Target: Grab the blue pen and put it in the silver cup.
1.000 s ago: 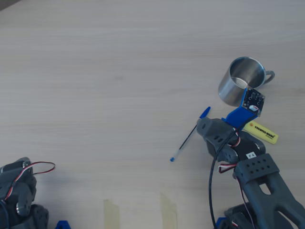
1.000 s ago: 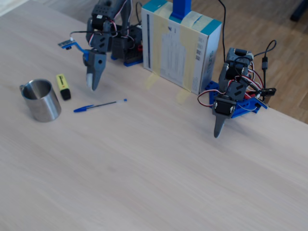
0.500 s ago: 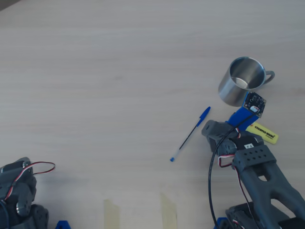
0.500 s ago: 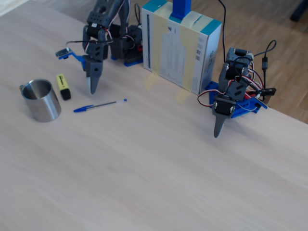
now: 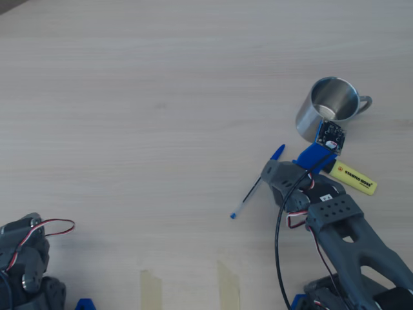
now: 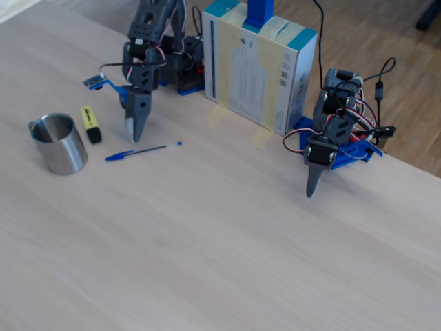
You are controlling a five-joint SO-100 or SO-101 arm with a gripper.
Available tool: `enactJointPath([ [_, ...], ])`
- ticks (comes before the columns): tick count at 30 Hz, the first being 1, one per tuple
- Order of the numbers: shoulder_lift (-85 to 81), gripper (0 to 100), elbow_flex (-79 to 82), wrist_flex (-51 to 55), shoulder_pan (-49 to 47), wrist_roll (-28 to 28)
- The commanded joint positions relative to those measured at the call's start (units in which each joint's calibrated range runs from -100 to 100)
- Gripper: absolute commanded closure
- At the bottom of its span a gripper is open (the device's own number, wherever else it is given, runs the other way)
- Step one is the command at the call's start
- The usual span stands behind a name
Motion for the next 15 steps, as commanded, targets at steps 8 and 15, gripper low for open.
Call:
enactJointPath([
  [8, 3.0, 78, -3.4, -2.6, -1.5, -0.2],
  [15, 7.6, 78, -3.4, -6.1, -1.0, -0.2],
])
